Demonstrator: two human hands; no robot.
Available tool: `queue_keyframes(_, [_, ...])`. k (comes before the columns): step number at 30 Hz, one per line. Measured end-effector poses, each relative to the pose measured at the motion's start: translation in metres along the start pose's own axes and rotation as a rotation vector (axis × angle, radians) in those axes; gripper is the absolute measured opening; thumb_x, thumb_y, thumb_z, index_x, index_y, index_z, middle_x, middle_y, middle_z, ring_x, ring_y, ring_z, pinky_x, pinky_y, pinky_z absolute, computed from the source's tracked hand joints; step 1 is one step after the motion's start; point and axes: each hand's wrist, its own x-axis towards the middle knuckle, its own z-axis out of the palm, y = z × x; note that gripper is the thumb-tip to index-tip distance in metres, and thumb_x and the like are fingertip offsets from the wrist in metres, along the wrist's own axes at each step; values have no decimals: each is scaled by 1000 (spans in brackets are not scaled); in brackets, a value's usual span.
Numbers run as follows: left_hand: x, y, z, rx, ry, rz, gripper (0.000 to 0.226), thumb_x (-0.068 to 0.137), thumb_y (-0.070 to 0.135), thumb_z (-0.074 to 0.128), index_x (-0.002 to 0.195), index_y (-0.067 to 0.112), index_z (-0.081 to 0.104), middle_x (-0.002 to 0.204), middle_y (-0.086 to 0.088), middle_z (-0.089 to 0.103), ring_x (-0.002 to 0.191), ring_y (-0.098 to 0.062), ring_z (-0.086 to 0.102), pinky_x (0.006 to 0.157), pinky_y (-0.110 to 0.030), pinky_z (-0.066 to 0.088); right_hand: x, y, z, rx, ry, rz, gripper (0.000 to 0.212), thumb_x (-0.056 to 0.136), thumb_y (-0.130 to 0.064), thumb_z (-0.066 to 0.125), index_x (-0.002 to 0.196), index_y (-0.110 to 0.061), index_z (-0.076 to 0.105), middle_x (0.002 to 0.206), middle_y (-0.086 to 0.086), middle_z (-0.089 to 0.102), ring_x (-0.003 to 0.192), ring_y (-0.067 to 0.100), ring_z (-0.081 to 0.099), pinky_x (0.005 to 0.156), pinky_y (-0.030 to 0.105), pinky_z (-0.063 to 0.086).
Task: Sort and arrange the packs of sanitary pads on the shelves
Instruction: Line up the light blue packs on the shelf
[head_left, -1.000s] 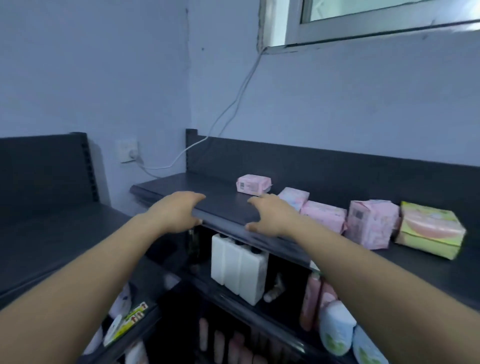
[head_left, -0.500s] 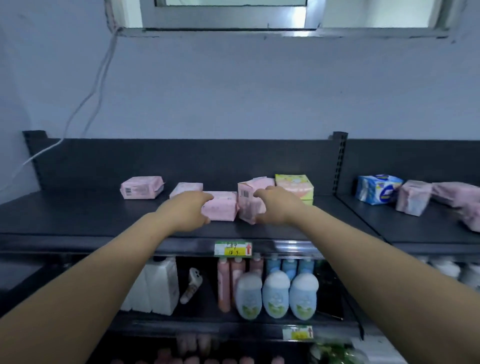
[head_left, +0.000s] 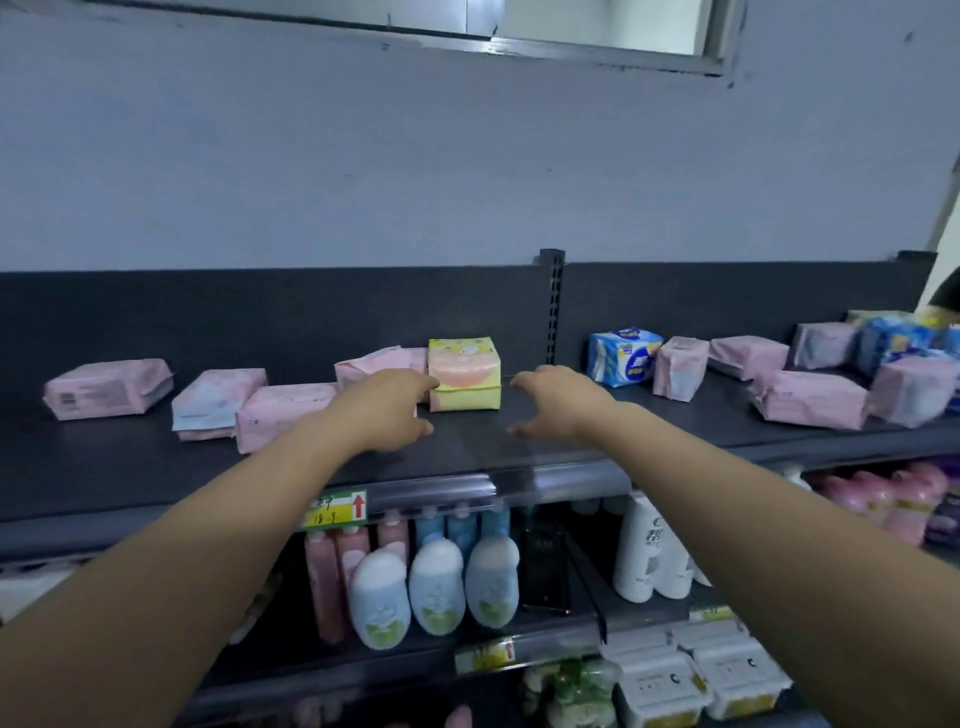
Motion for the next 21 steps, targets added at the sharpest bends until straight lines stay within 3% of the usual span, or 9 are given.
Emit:
queue_keyframes(2, [15,18,5,-13,5,7,57,90,30,61,144,24,43,134,-1,58,109,-23,57,76,-23,43,0,23,-1,1,-7,4,66,86,-46,65,142,-20,42,135,8,48,129,27,41,100,38,41])
queue_keyframes(5, [38,47,15,-21,6,8,62,89,33,63,146,23,39,145,-1,49,128,-24,48,101,-33,42,0,61,-3,-11,-7,12,66,86,-47,64,142,-20,40,135,8,47,128,27,42,100,38,41])
queue_keyframes(7, [52,70,21,-25,8,2,62,90,33,63,146,22,39,148,-2,46,134,-24,43,106,-36,39,-1,87,-4,-28,-14,11,64,87,-45,63,141,-18,42,133,10,48,127,29,44,99,36,40])
queue_keyframes(18, [130,179,54,-31,10,54,61,92,32,61,147,18,37,149,-2,42,137,-22,38,110,-36,35,-5,225,5,-34,-36,51,57,86,-44,65,132,-15,49,129,9,54,120,27,48,91,35,44])
queue_keyframes(21, [153,197,59,-24,8,60,60,91,31,62,145,19,41,147,-2,45,136,-23,41,109,-37,36,-1,253,5,-26,-34,58,58,86,-43,65,135,-15,49,132,9,53,122,27,49,94,37,46])
